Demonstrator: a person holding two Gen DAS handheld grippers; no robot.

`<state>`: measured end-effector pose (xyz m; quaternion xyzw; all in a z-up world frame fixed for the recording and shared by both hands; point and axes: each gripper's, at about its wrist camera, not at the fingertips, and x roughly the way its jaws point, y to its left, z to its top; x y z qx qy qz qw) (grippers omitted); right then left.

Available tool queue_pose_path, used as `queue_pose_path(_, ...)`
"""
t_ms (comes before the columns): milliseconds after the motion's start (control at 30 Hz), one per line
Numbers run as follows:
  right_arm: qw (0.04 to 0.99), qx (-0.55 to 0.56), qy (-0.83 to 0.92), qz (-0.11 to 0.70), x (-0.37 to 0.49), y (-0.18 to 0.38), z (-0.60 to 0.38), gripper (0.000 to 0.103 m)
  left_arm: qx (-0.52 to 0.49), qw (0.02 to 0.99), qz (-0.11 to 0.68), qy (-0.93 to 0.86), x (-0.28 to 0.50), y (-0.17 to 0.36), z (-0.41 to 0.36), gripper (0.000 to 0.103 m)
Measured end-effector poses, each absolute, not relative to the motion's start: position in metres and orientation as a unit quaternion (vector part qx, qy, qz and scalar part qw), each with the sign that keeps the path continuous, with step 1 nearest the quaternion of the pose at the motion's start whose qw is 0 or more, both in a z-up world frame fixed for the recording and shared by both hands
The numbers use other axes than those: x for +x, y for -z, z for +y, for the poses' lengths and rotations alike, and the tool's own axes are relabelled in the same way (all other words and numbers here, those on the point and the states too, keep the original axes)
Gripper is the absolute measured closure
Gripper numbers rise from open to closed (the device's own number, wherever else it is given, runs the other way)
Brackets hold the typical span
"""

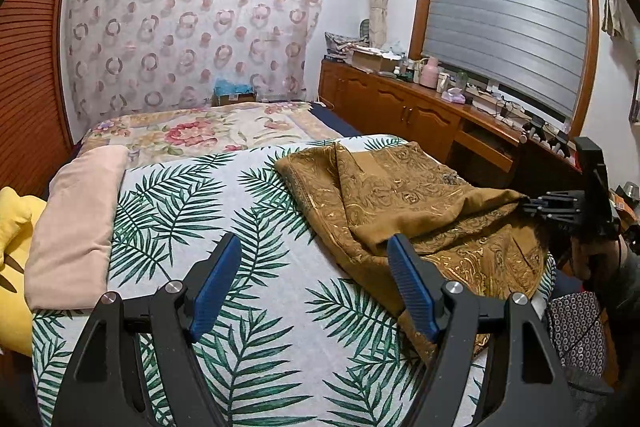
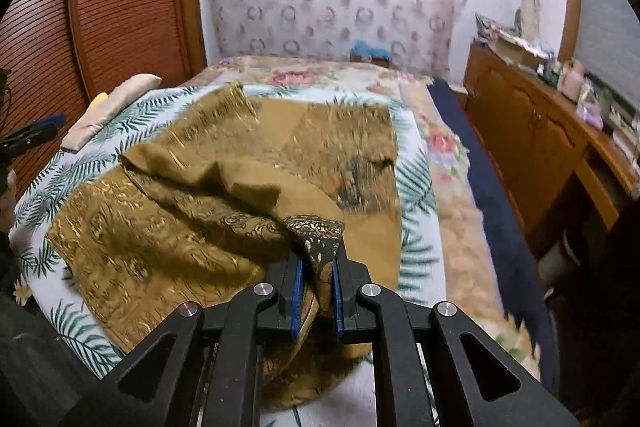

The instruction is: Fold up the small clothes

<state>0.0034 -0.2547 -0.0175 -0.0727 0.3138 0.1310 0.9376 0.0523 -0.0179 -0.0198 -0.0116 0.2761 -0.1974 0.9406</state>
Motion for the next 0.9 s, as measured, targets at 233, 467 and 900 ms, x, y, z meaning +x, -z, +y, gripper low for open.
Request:
queue_pose_path(233,0.938,-0.082,-0.123,0.313,-0.005,0.006,-0.259,0.072,-0.009,0.940,0.277,0.200,0.052,0.020,-0.022,0.027)
queue_pose_path(467,0.945,-0.094,-0.152,0.274,-0.012,-0.024,-0.246,0.049,-0.010,0.940,0.278,0.199,0.051,0.022,-0.026,0.027)
queue_pose_path(900,0.890,-0.152,-0.278,0.327,0.054,-0.007,-0.162,0.049,-0.011,0.939,0.280,0.198,0.051,0.023,-0.023,0.027)
